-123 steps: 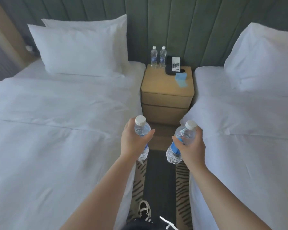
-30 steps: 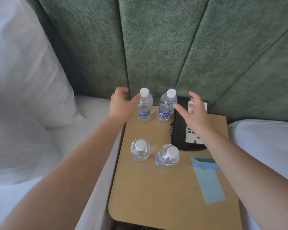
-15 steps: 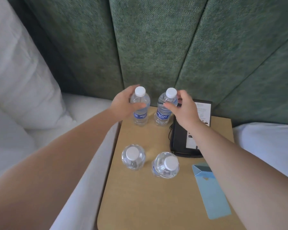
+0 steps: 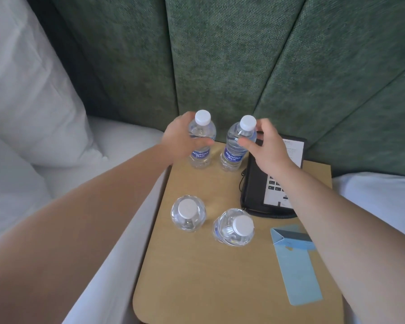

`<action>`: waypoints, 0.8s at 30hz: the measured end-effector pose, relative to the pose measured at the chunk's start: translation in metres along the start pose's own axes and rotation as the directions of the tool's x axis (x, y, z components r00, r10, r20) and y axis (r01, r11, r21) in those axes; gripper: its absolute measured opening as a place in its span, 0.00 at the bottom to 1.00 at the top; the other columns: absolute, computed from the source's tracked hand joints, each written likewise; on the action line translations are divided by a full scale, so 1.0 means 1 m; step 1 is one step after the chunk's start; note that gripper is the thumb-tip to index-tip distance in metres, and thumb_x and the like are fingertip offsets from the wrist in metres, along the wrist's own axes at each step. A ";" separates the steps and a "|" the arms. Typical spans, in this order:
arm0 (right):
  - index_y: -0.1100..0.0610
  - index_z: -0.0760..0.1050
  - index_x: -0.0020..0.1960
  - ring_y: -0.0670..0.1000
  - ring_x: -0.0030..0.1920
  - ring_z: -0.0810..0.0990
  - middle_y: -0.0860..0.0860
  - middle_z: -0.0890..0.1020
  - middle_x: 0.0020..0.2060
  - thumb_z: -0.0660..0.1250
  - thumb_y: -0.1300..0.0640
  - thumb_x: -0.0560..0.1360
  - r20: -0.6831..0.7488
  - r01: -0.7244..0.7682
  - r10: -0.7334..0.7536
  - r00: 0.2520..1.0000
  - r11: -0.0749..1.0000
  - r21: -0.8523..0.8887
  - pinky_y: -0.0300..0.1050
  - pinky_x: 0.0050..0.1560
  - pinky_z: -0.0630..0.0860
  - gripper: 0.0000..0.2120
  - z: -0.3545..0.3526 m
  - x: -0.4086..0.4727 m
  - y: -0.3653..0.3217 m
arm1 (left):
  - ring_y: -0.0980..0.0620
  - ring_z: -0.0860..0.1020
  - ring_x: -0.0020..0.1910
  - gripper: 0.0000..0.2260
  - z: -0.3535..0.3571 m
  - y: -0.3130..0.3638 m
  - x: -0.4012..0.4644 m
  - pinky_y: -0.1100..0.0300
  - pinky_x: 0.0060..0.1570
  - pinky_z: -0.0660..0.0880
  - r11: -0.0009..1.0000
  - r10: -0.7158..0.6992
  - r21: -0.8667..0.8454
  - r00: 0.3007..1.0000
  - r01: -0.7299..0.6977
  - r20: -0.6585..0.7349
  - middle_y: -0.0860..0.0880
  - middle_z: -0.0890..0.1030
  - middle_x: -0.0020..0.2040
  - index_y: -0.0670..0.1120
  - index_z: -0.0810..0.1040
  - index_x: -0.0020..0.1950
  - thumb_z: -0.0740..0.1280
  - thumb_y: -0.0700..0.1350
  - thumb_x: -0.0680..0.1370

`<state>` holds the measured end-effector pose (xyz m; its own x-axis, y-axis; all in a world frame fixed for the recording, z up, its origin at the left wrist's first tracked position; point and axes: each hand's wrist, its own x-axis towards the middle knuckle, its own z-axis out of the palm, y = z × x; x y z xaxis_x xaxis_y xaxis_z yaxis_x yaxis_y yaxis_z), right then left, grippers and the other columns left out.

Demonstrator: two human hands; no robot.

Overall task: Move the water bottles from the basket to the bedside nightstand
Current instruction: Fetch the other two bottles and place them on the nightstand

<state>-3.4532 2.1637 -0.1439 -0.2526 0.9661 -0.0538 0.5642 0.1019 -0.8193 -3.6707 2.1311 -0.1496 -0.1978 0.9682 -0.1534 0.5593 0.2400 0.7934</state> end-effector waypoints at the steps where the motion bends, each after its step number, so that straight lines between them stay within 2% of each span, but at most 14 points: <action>1: 0.54 0.68 0.56 0.53 0.59 0.75 0.52 0.75 0.59 0.71 0.55 0.73 0.010 0.008 -0.008 1.000 1.000 0.001 0.48 0.57 0.71 0.15 -0.001 0.000 0.000 | 0.51 0.77 0.53 0.27 -0.003 0.000 0.002 0.59 0.51 0.72 1.000 0.023 0.002 0.999 -0.024 0.030 0.52 0.78 0.53 0.48 0.72 0.63 0.78 0.49 0.67; 3: 0.56 0.69 0.57 0.54 0.59 0.75 0.53 0.76 0.59 0.70 0.55 0.74 0.022 0.019 -0.019 1.000 1.000 -0.015 0.48 0.57 0.71 0.16 -0.002 0.003 0.000 | 0.53 0.76 0.54 0.28 -0.007 0.001 0.007 0.61 0.51 0.71 0.999 0.053 -0.015 0.994 -0.051 0.092 0.53 0.78 0.54 0.49 0.69 0.66 0.77 0.46 0.69; 6: 0.58 0.69 0.59 0.53 0.60 0.75 0.53 0.76 0.60 0.69 0.56 0.75 0.036 0.039 -0.037 0.999 0.998 -0.041 0.45 0.55 0.69 0.16 -0.002 0.010 0.001 | 0.51 0.77 0.58 0.30 -0.011 0.000 0.017 0.54 0.60 0.73 0.996 0.074 -0.053 0.986 -0.066 0.151 0.49 0.78 0.58 0.47 0.65 0.66 0.76 0.42 0.70; 11: 0.59 0.68 0.60 0.52 0.60 0.74 0.53 0.77 0.61 0.68 0.57 0.75 0.043 0.066 -0.063 0.997 0.995 -0.074 0.43 0.55 0.67 0.17 -0.001 0.025 -0.003 | 0.47 0.73 0.61 0.28 -0.012 0.001 0.037 0.48 0.61 0.72 0.985 0.129 0.098 0.983 -0.142 0.129 0.46 0.75 0.58 0.47 0.68 0.66 0.75 0.44 0.70; 15: 0.61 0.69 0.60 0.53 0.59 0.75 0.53 0.77 0.60 0.69 0.57 0.75 0.045 0.077 -0.073 0.996 0.992 -0.096 0.44 0.56 0.68 0.17 0.003 0.033 -0.006 | 0.48 0.73 0.61 0.28 -0.008 0.002 0.044 0.48 0.61 0.72 0.985 0.125 0.100 0.984 -0.138 0.127 0.45 0.75 0.60 0.48 0.68 0.66 0.76 0.45 0.69; 17: 0.61 0.69 0.59 0.53 0.58 0.75 0.53 0.78 0.59 0.69 0.57 0.75 0.049 0.085 -0.080 0.996 0.992 -0.095 0.43 0.53 0.67 0.16 0.003 0.037 -0.007 | 0.48 0.74 0.60 0.29 -0.007 0.002 0.045 0.49 0.62 0.72 0.986 0.122 0.099 0.986 -0.134 0.114 0.44 0.75 0.60 0.48 0.68 0.67 0.76 0.44 0.70; 20: 0.60 0.70 0.58 0.52 0.57 0.76 0.52 0.78 0.58 0.69 0.56 0.74 0.040 0.088 -0.084 0.996 0.991 -0.101 0.43 0.52 0.67 0.16 0.004 0.039 -0.004 | 0.47 0.74 0.59 0.30 -0.002 0.001 0.041 0.57 0.58 0.70 0.983 0.125 0.127 0.990 -0.132 0.059 0.44 0.74 0.60 0.50 0.67 0.70 0.75 0.45 0.71; 22: 0.58 0.71 0.60 0.52 0.58 0.76 0.50 0.78 0.58 0.69 0.56 0.74 0.040 0.072 -0.069 0.997 0.994 -0.081 0.42 0.53 0.67 0.17 0.004 0.038 -0.001 | 0.46 0.73 0.61 0.33 0.001 0.000 0.036 0.60 0.57 0.67 0.979 0.130 0.148 0.990 -0.137 0.056 0.44 0.72 0.64 0.52 0.62 0.74 0.73 0.47 0.72; 24: 0.53 0.69 0.67 0.51 0.63 0.74 0.50 0.76 0.63 0.70 0.54 0.74 0.066 0.044 -0.041 0.997 0.998 -0.044 0.44 0.58 0.69 0.23 0.003 0.035 0.001 | 0.46 0.68 0.69 0.40 -0.001 0.000 0.025 0.60 0.62 0.63 0.987 0.090 0.125 0.994 -0.097 0.066 0.43 0.67 0.72 0.52 0.53 0.78 0.73 0.51 0.73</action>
<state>-3.4636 2.1973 -0.1487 -0.3265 0.9434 -0.0577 0.5868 0.1545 -0.7948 -3.6765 2.1556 -0.1528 -0.0932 0.9884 -0.1203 0.6722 0.1516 0.7247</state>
